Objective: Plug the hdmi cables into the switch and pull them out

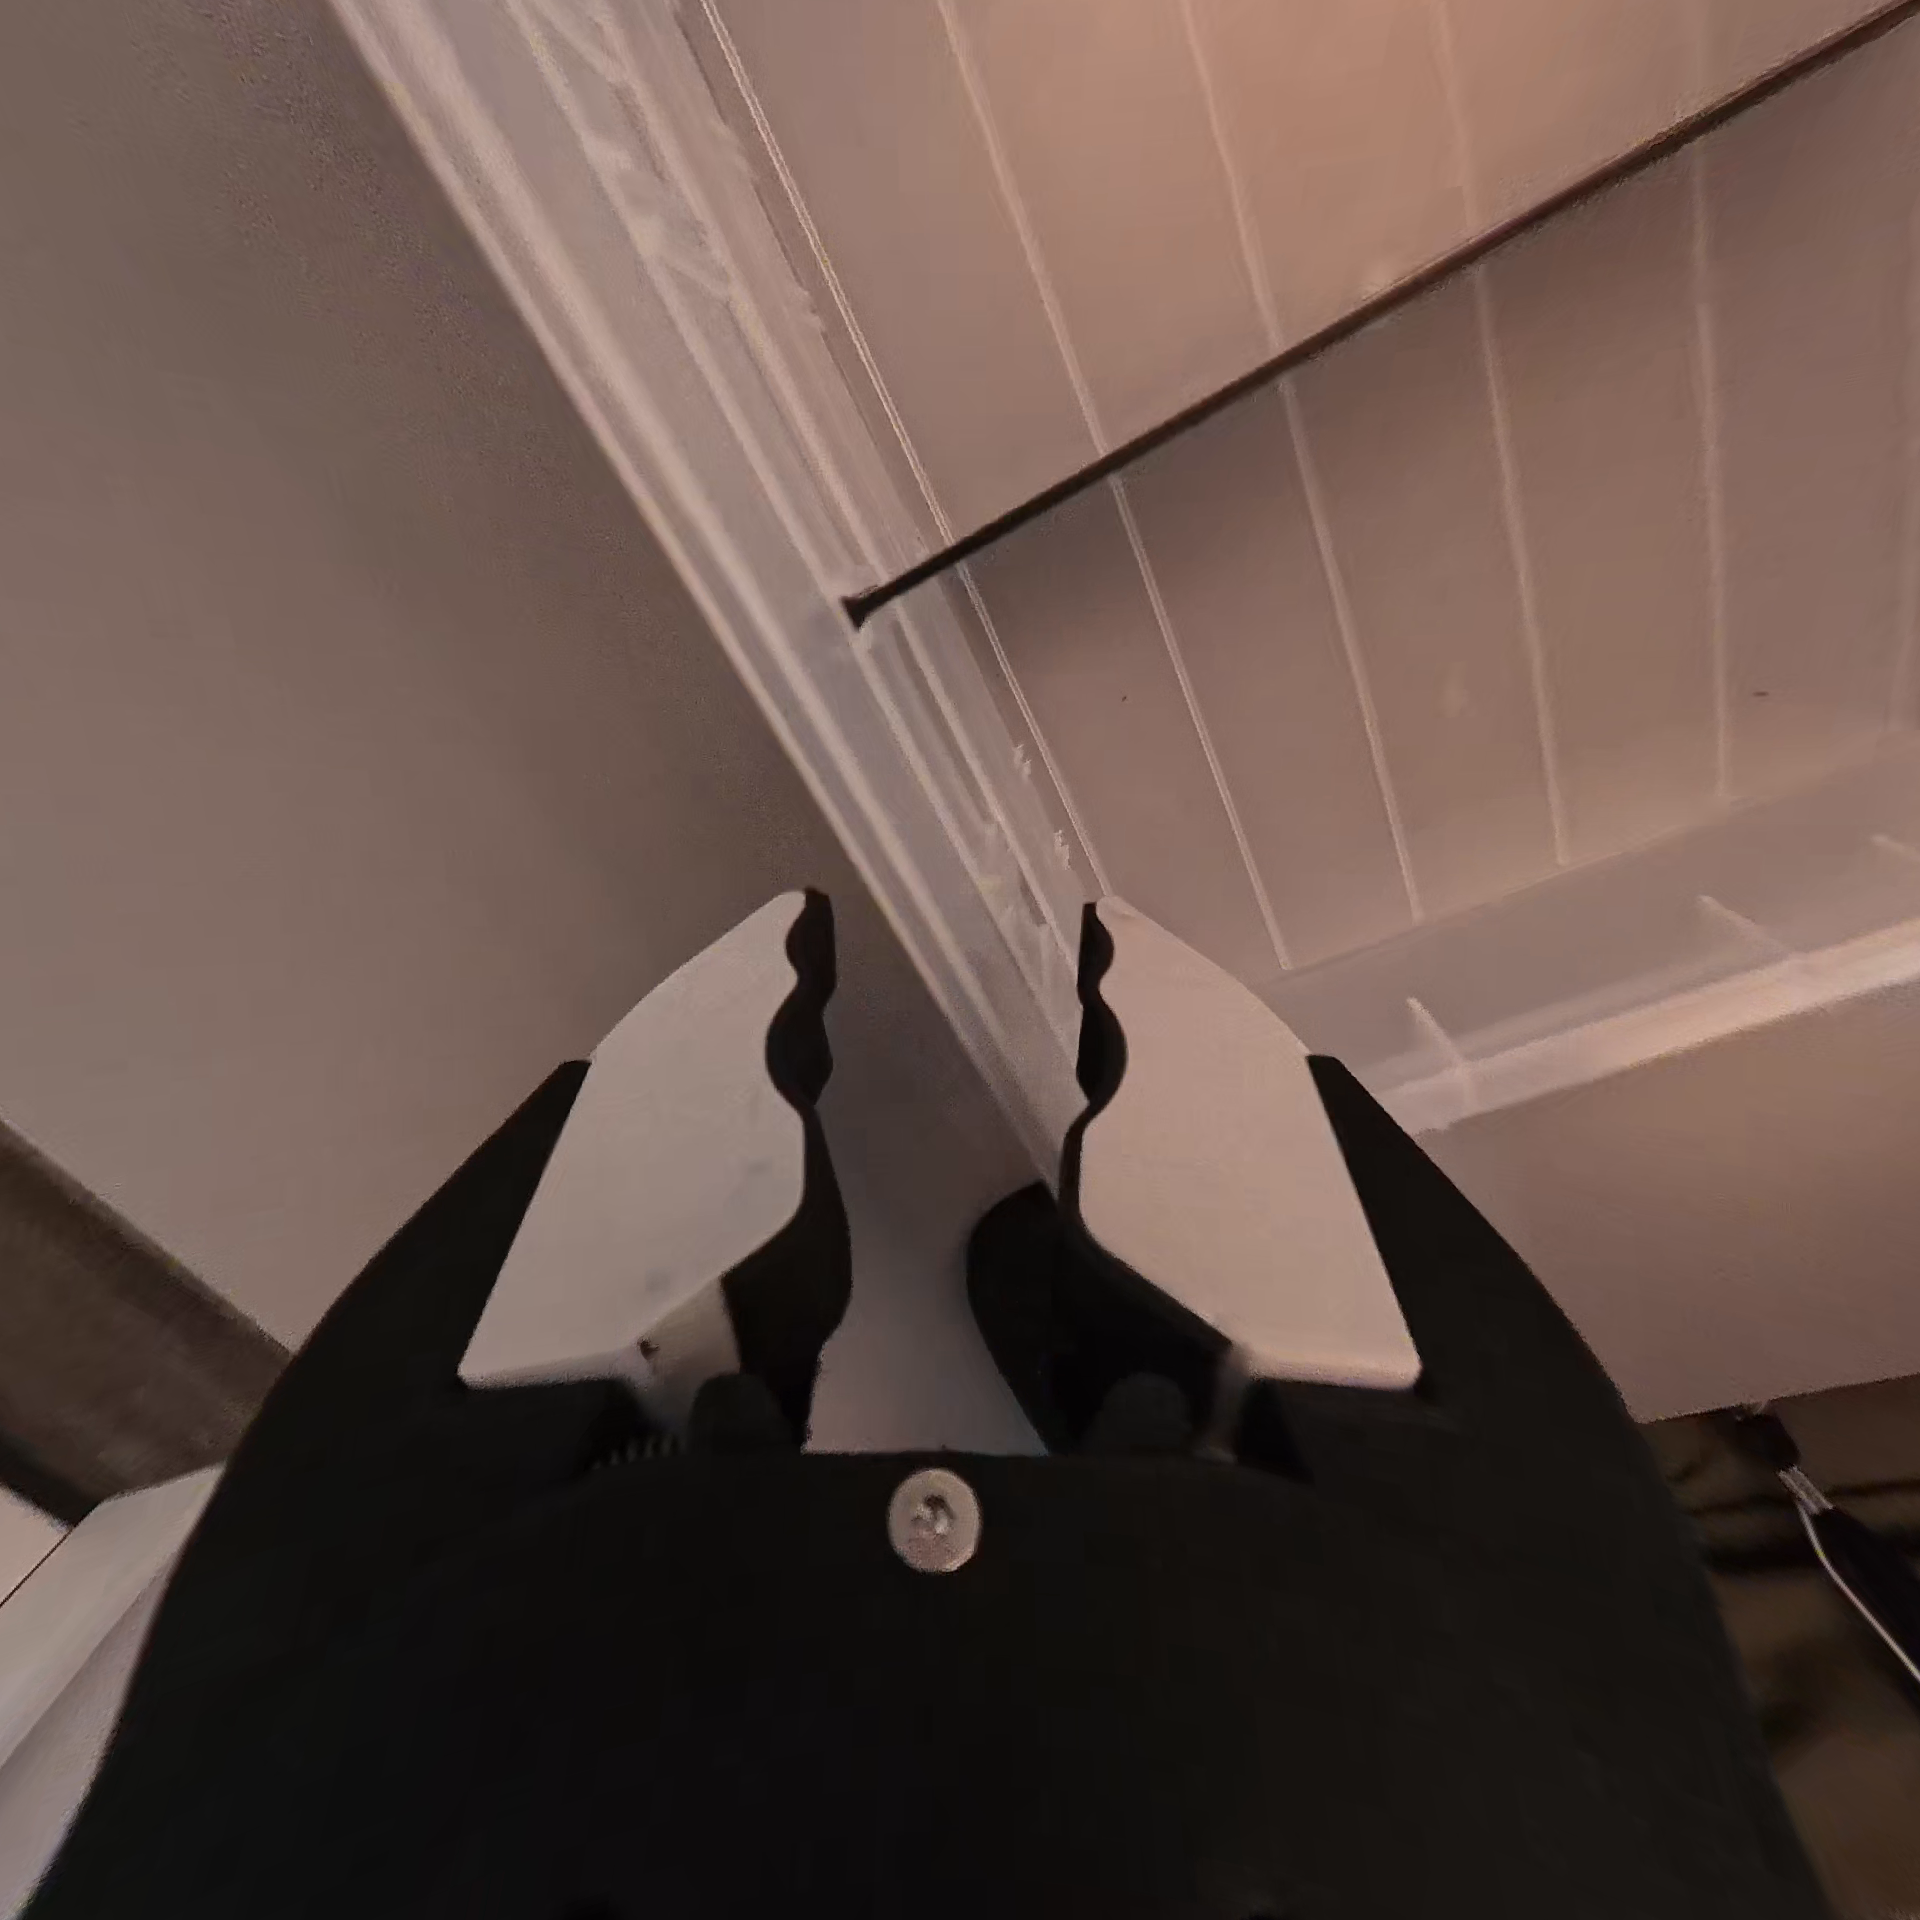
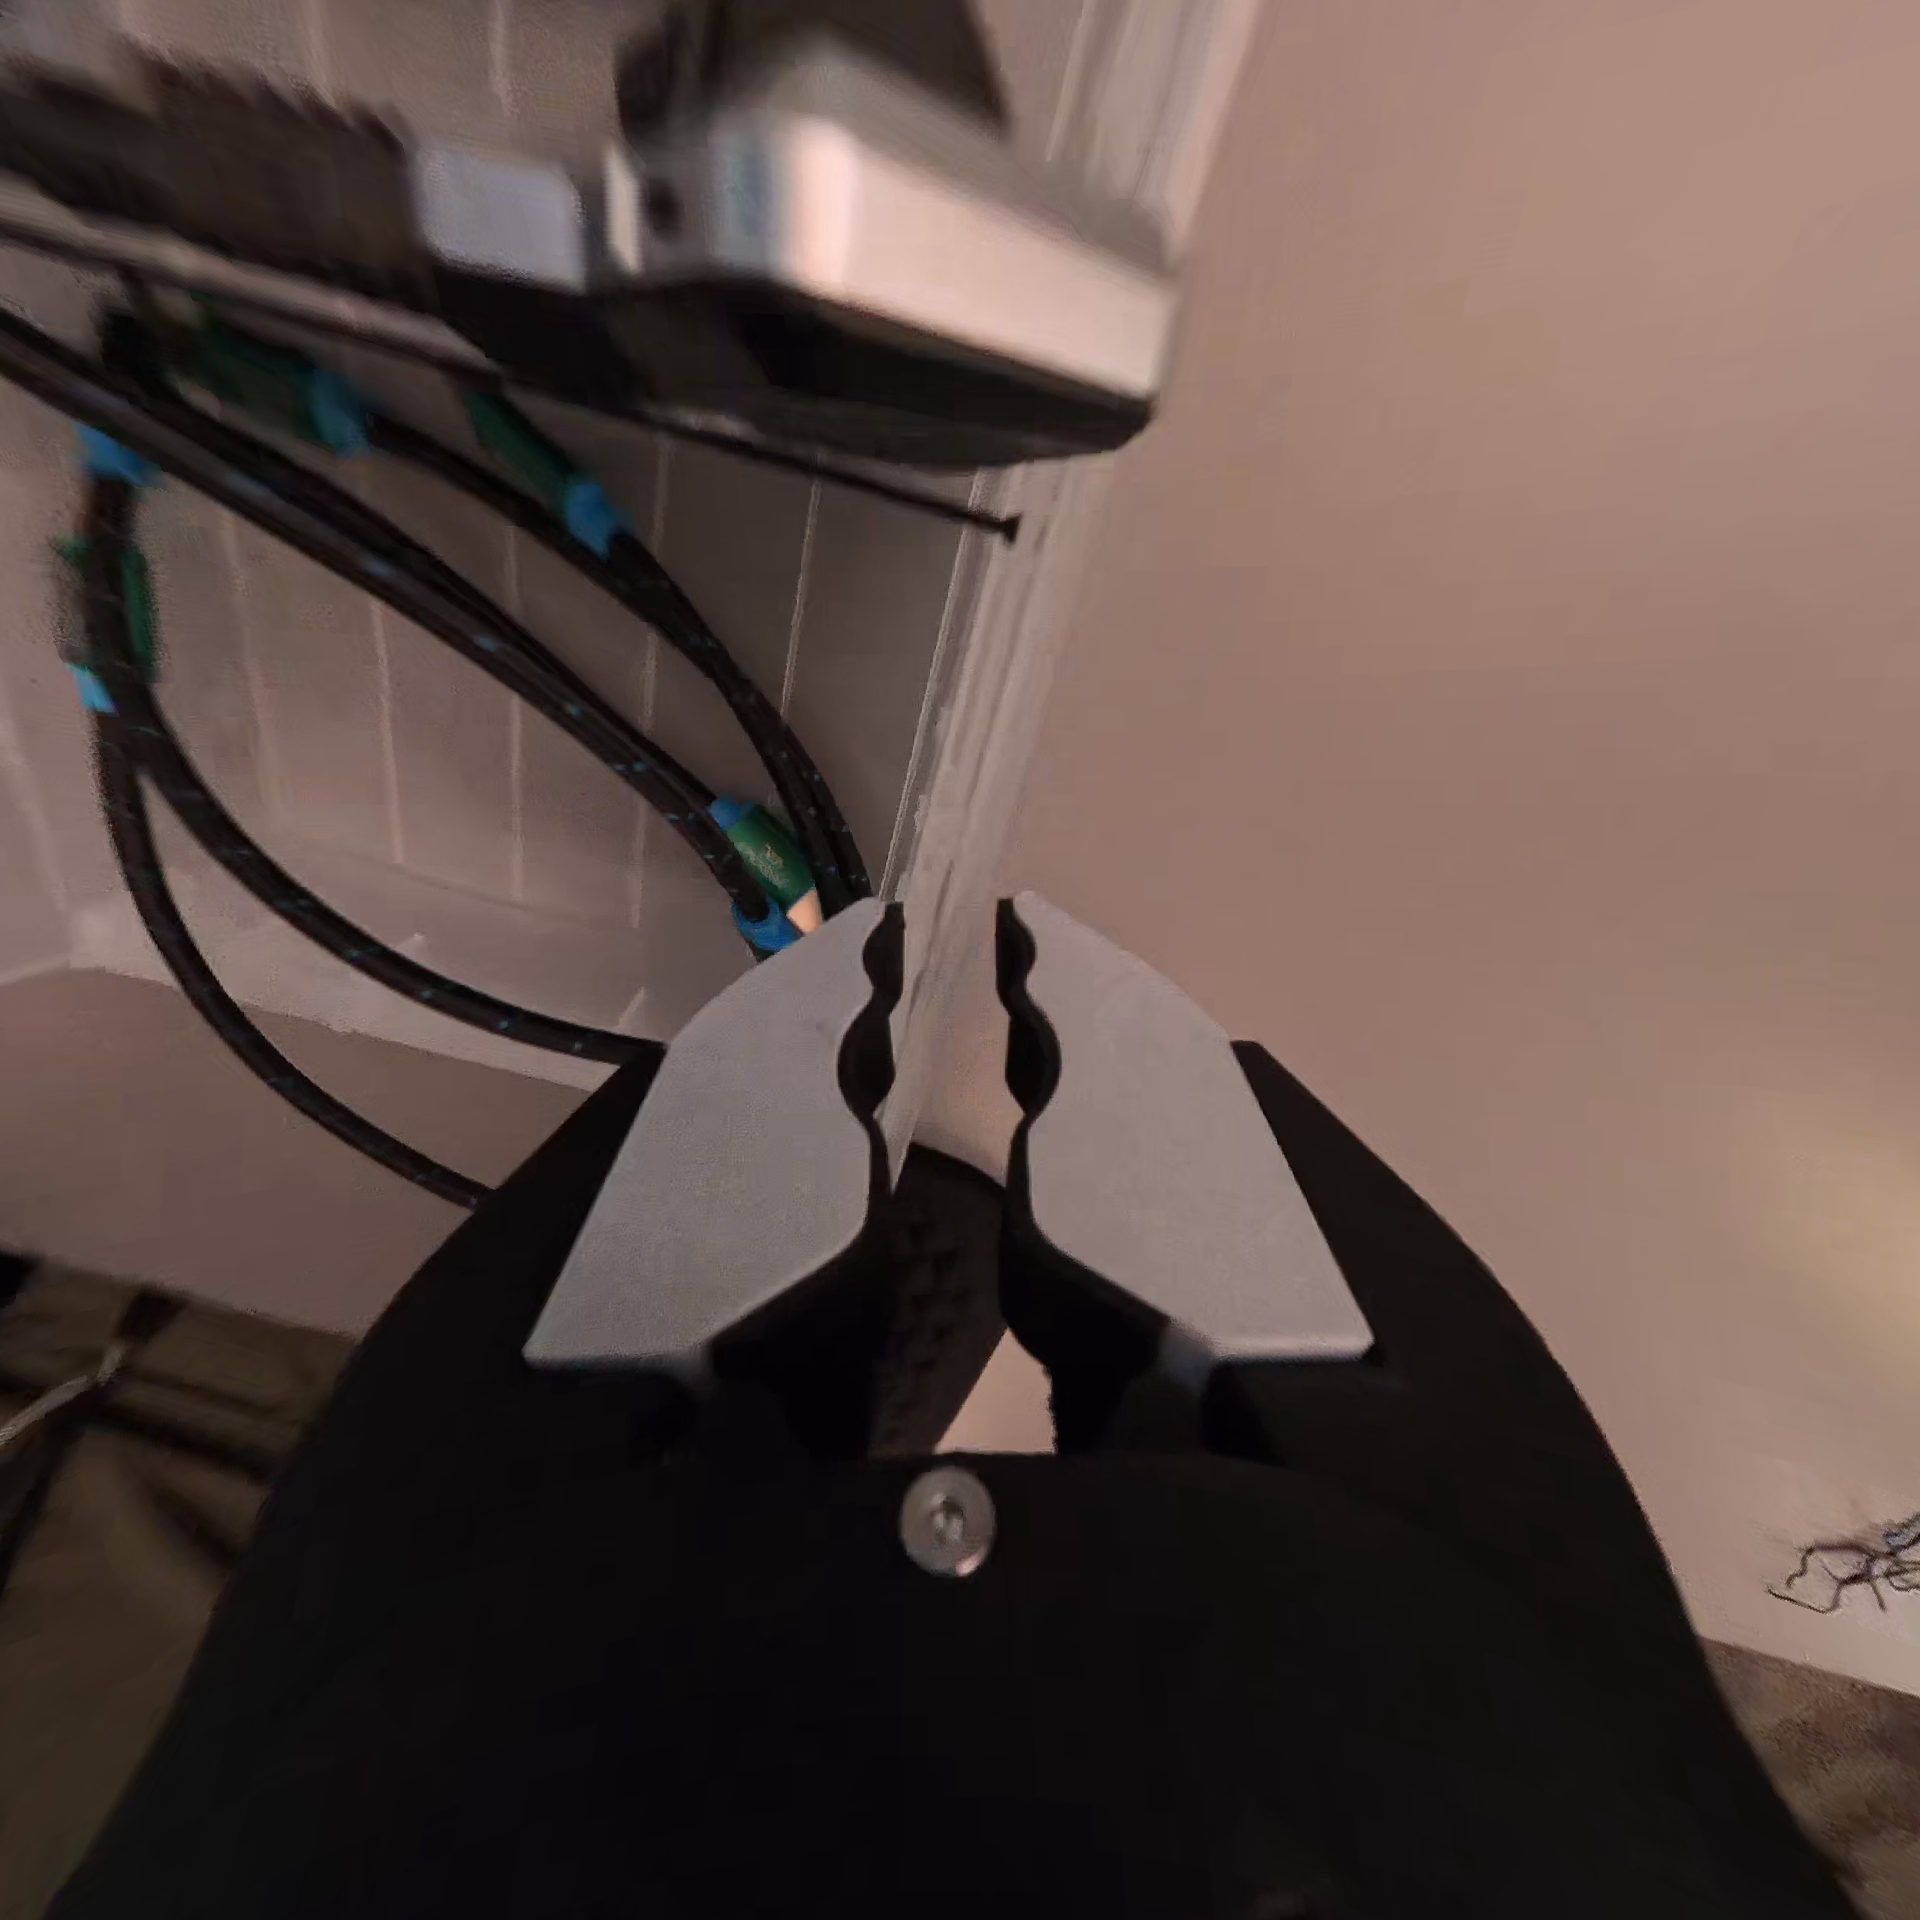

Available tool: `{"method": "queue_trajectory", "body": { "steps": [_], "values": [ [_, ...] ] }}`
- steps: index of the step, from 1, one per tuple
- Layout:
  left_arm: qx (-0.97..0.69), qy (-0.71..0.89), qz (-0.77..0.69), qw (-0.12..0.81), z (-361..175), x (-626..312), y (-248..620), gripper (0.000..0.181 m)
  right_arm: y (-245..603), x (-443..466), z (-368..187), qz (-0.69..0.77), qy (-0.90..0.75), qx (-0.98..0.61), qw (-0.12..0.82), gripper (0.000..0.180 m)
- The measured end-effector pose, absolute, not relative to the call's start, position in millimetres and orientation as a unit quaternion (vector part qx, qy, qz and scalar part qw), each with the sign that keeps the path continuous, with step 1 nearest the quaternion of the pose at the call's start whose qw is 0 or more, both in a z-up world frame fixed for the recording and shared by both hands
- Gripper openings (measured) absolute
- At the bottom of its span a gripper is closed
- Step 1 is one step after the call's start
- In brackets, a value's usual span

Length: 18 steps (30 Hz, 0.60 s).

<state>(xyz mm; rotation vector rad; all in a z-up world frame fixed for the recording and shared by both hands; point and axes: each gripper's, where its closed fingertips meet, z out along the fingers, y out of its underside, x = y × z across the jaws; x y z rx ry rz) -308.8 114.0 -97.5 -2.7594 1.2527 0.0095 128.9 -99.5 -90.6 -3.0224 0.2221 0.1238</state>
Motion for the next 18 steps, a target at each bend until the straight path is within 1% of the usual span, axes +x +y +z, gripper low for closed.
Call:
{"method": "queue_trajectory", "body": {
  "steps": [2, 3, 6, 7, 8, 9, 10, 11, 13, 16, 18],
  "values": [
    [-0.906, 0.411, -0.006, 0.097, -78.1, -311.0, 117.4, 0.046, -86.3, 129.2, -52.8, 0.008, 0.074, -0.987, 0.145, 0.018],
    [-0.904, 0.408, -0.009, 0.124, -67.0, -311.6, 120.6, 0.046, -75.9, 126.0, -28.5, -0.014, 0.06, -0.977, 0.206, 0.018],
    [-0.893, 0.396, -0.028, 0.211, -30.8, -307.4, 127.6, 0.046, -39.7, 74.2, 58.0, -0.02, -0.044, -0.902, 0.429, 0.017],
    [-0.886, 0.393, -0.032, 0.244, -17.7, -305.2, 129.9, 0.046, -32.3, 49.6, 83.6, -0.021, -0.087, -0.861, 0.501, 0.025],
    [-0.877, 0.39, -0.036, 0.276, -4.6, -302.6, 131.5, 0.046, -29.0, 26.0, 101.0, -0.026, -0.12, -0.82, 0.56, 0.039],
    [-0.867, 0.389, -0.039, 0.309, 8.6, -299.6, 132.3, 0.048, -28.7, 1.5, 108.0, -0.027, -0.156, -0.783, 0.602, 0.047],
    [-0.856, 0.388, -0.043, 0.34, 21.6, -296.2, 132.0, 0.048, -27.4, -26.5, 107.7, -0.016, -0.205, -0.757, 0.62, 0.053],
    [-0.842, 0.39, -0.049, 0.369, 34.2, -292.1, 130.4, 0.047, -21.8, -49.5, 100.8, 0.006, -0.226, -0.756, 0.614, 0.053],
    [-0.813, 0.391, -0.061, 0.428, 59.4, -283.3, 126.2, 0.047, -2.5, -85.8, 73.4, 0.072, -0.219, -0.785, 0.575, 0.06],
    [-0.77, 0.377, -0.073, 0.51, 93.8, -273.8, 120.1, 0.054, 34.8, -116.3, 19.6, 0.141, -0.175, -0.851, 0.474, 0.065],
    [-0.748, 0.372, -0.074, 0.545, 107.0, -270.0, 115.4, 0.059, 56.5, -115.7, -17.5, 0.118, -0.158, -0.897, 0.395, 0.065]
  ]
}}
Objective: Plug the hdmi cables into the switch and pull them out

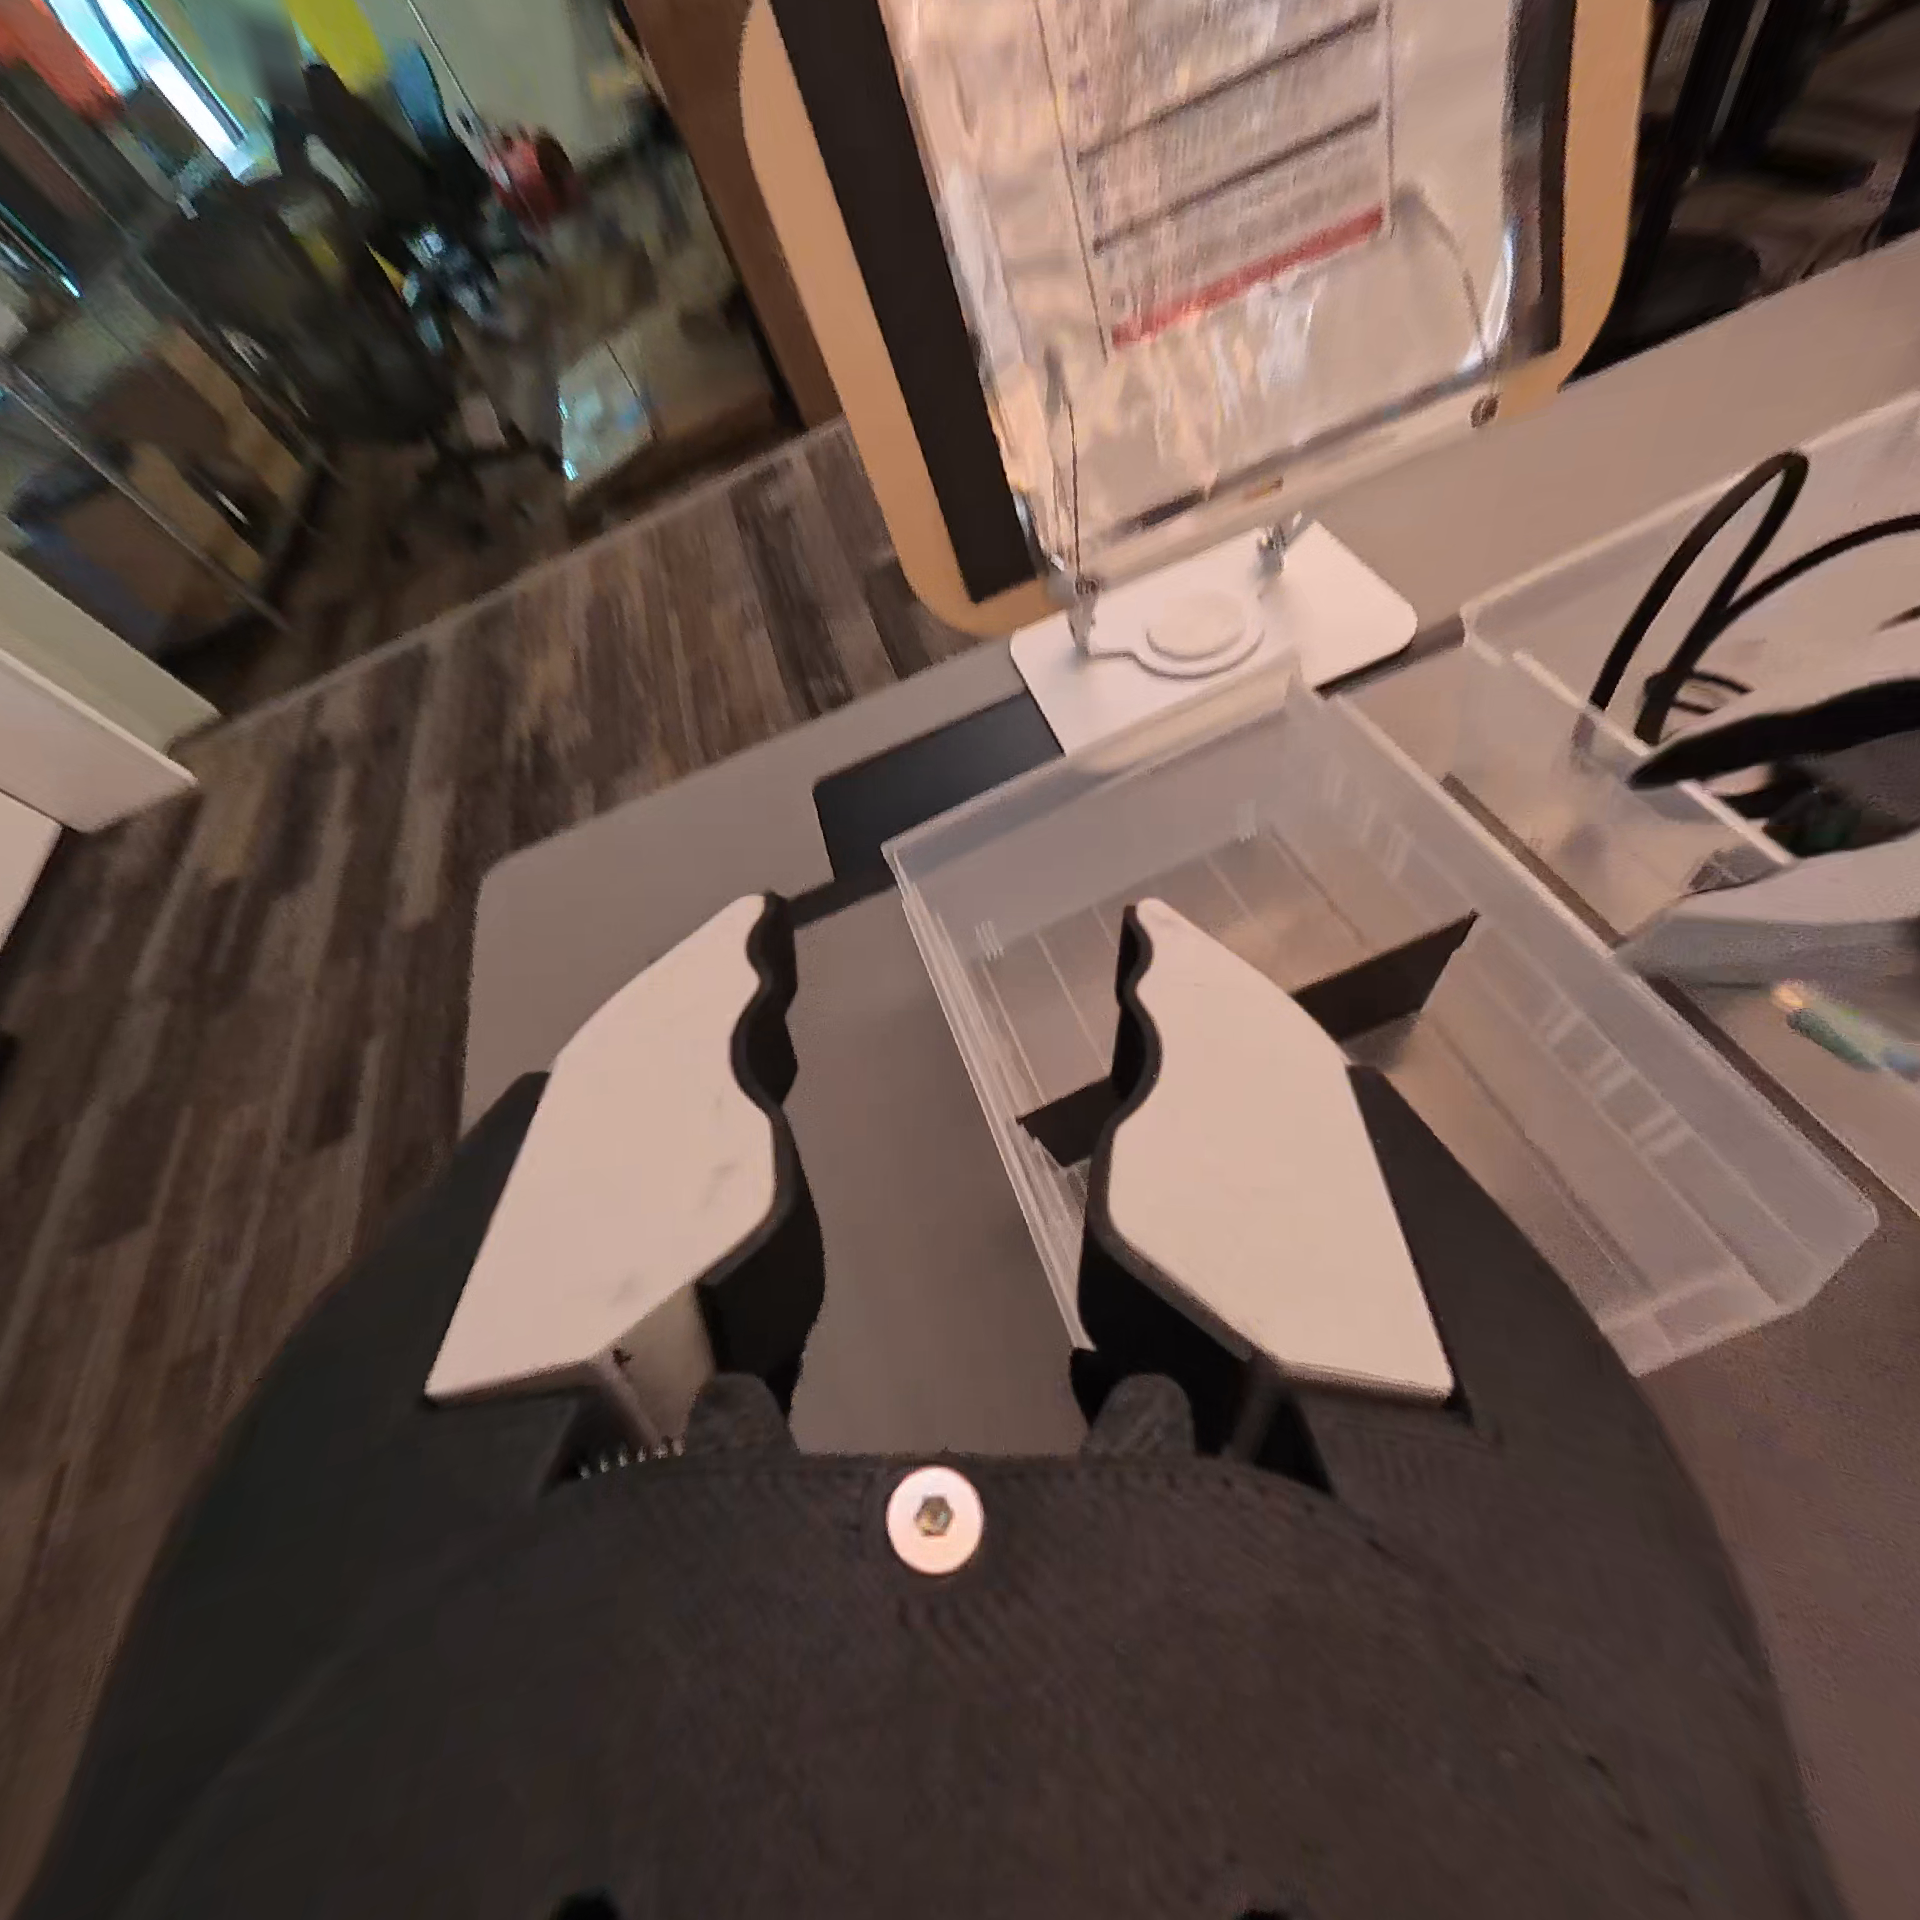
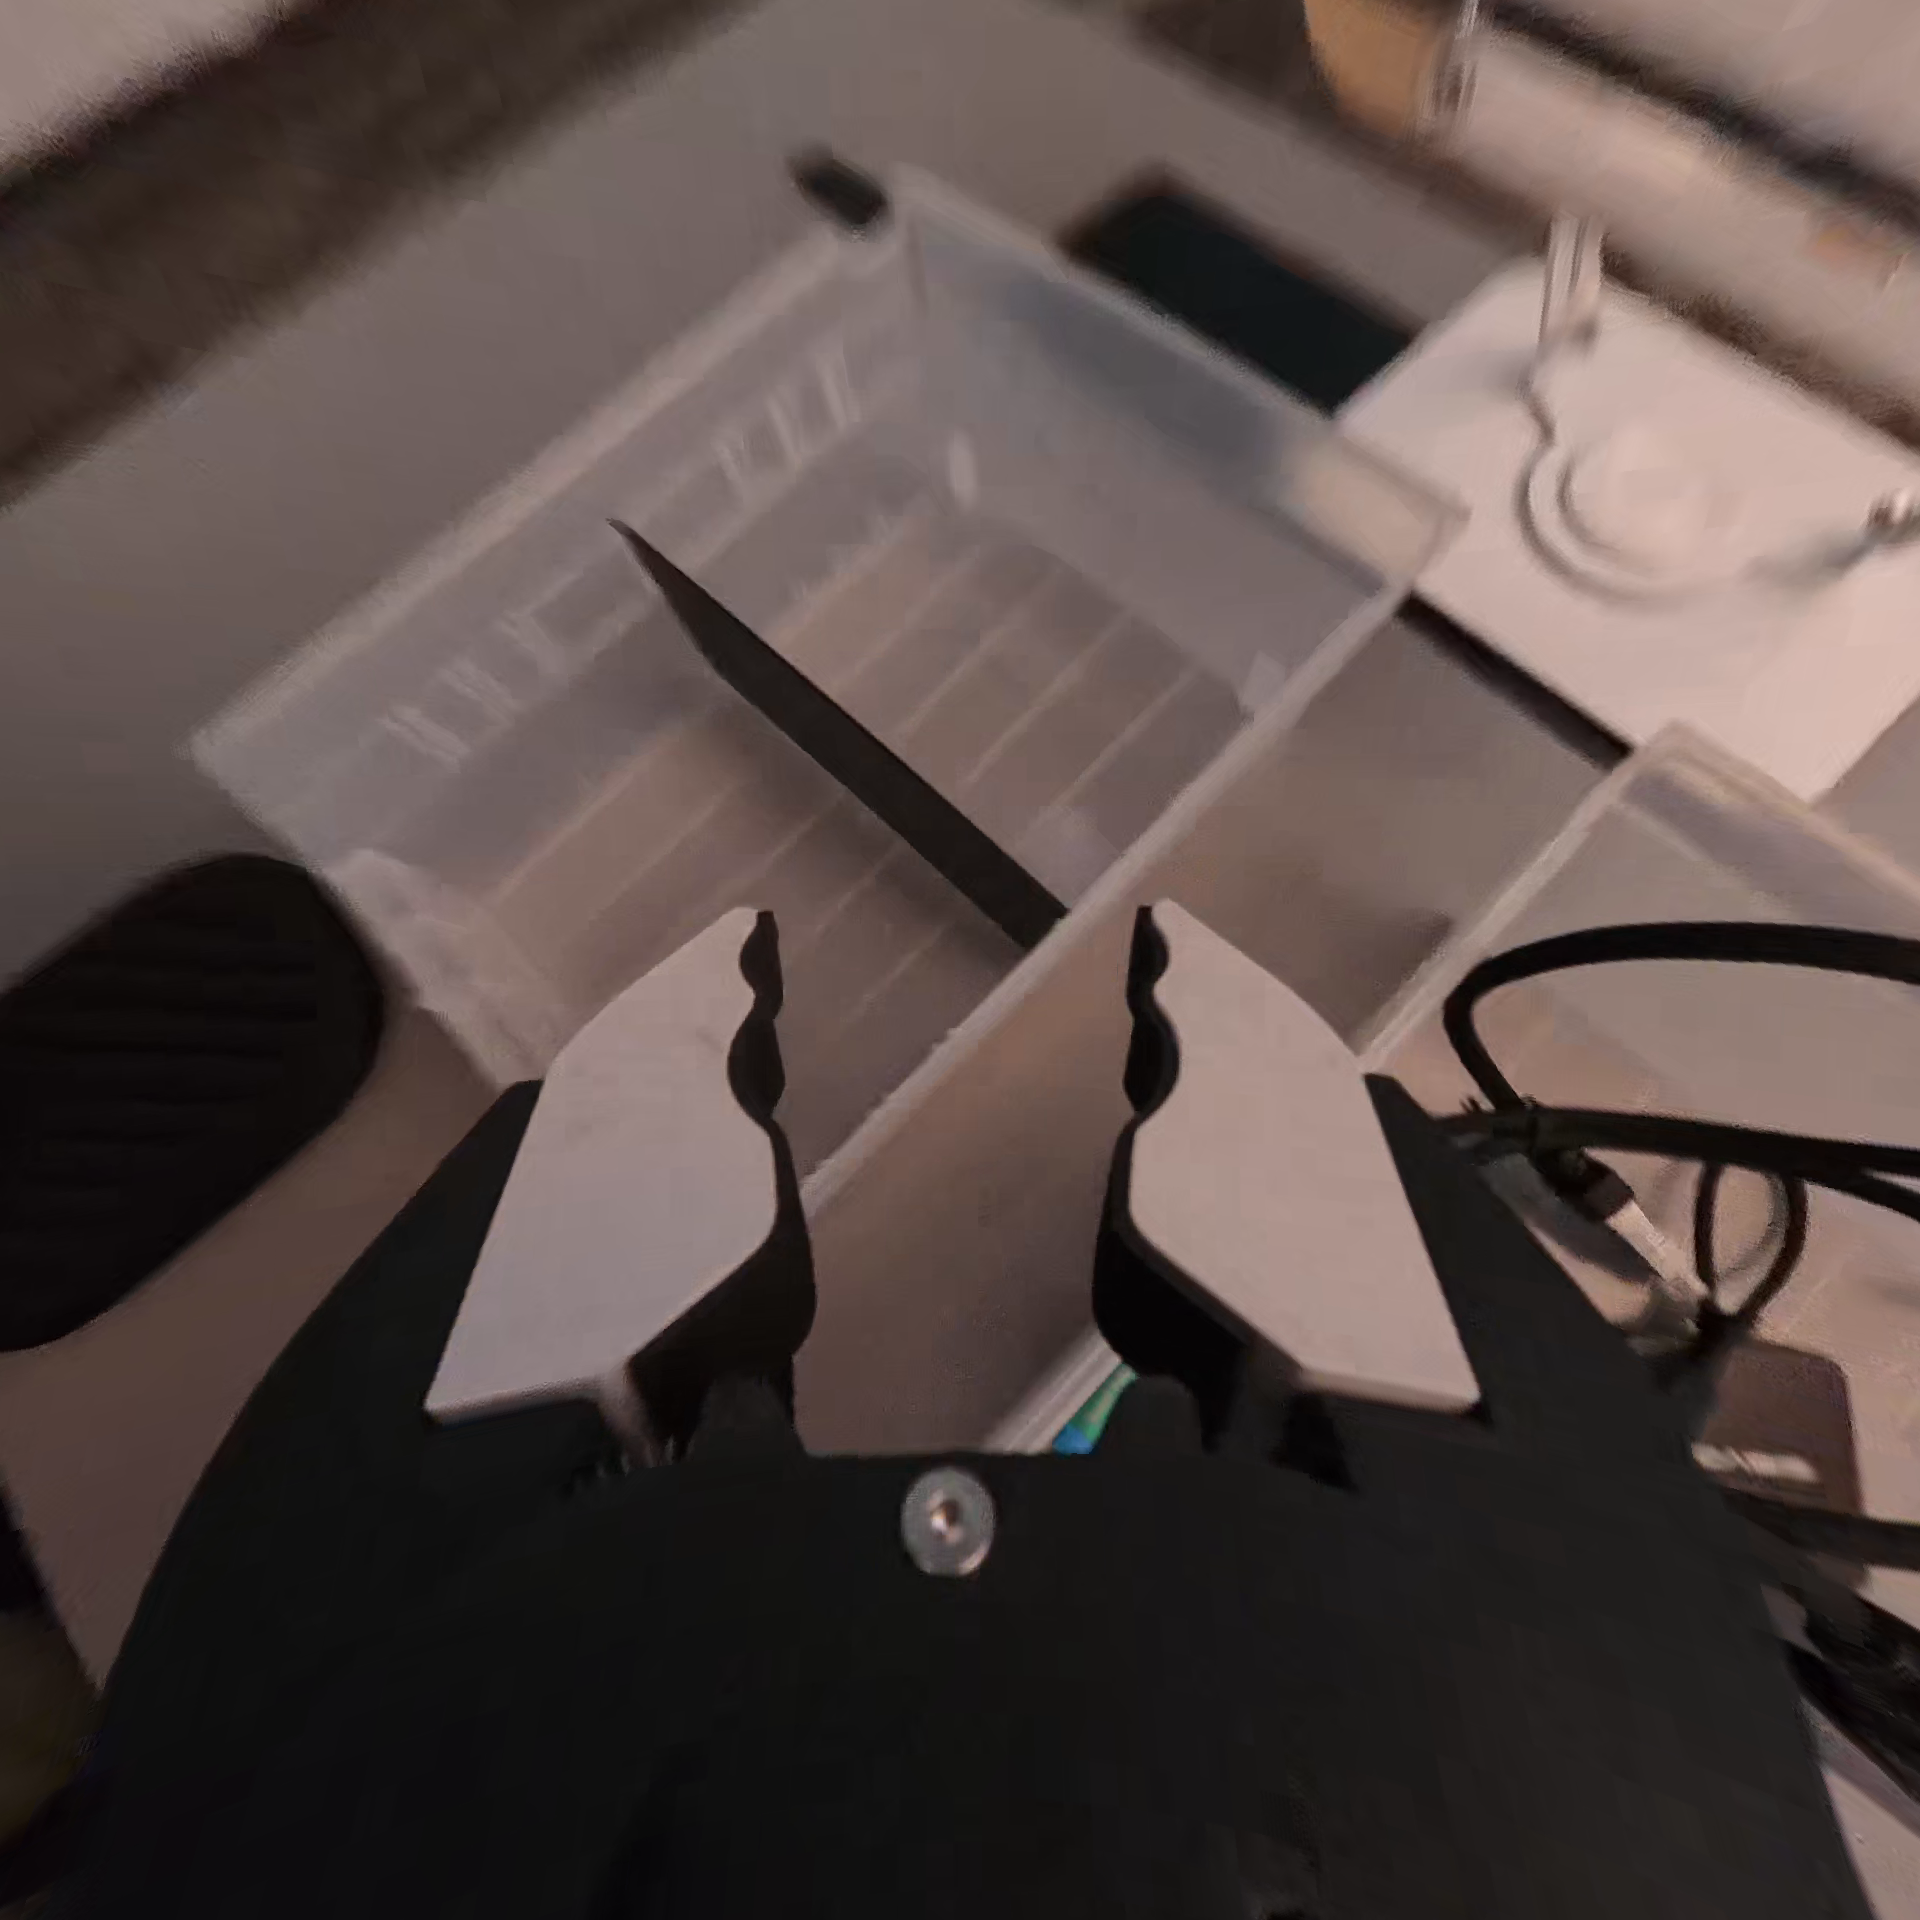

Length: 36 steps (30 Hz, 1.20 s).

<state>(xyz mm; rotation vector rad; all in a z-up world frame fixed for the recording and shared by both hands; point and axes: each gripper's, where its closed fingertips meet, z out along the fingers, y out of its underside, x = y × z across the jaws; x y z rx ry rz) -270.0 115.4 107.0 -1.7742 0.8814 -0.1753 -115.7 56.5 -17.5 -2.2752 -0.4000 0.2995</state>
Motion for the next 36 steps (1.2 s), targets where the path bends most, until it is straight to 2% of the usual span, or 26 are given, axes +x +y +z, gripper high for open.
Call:
{"method": "queue_trajectory", "body": {
  "steps": [4, 7, 11, 13, 17, 24, 28, 30, 33, 36],
  "values": [
    [-0.736, 0.386, -0.078, 0.551, 110.6, -260.4, 105.6, 0.068, 74.2, -103.5, -75.1, 0.087, -0.109, -0.958, 0.249, 0.061],
    [-0.727, 0.402, -0.078, 0.551, 110.9, -253.7, 100.3, 0.068, 60.0, -128.8, -105.0, 0.186, -0.066, -0.971, 0.135, 0.051],
    [-0.721, 0.41, -0.083, 0.552, 113.1, -250.6, 95.5, 0.068, 46.0, -131.1, -139.5, 0.152, -0.06, -0.985, 0.051, 0.038],
    [-0.721, 0.411, -0.086, 0.551, 113.9, -251.8, 93.7, 0.068, 46.5, -128.4, -140.2, 0.117, -0.062, -0.99, 0.043, 0.031],
    [-0.717, 0.4, -0.094, 0.563, 122.3, -258.0, 91.8, 0.067, 51.4, -117.4, -135.4, 0.083, -0.066, -0.994, 0.03, 0.005],
    [-0.688, 0.369, -0.126, 0.611, 153.6, -271.8, 72.3, 0.063, 24.6, -127.5, -101.8, 0.105, -0.114, -0.986, -0.067, 0.005],
    [-0.657, 0.355, -0.165, 0.644, 175.3, -275.2, 46.2, 0.062, 24.5, -101.5, -53.7, 0.101, -0.131, -0.986, -0.027, 0.005],
    [-0.665, 0.345, -0.192, 0.634, 174.3, -278.2, 38.1, 0.068, 17.6, -76.2, -19.0, 0.126, -0.12, -0.985, -0.003, 0.005],
    [-0.703, 0.373, -0.236, 0.558, 147.1, -269.8, 39.7, 0.09, -1.2, -17.6, 37.0, 0.16, -0.074, -0.983, 0.052, 0.005],
    [-0.714, 0.39, -0.364, 0.454, 122.5, -228.3, 39.1, 0.097, -29.0, 67.8, 76.6, 0.154, -0.006, -0.98, 0.124, 0.005]
  ]
}}
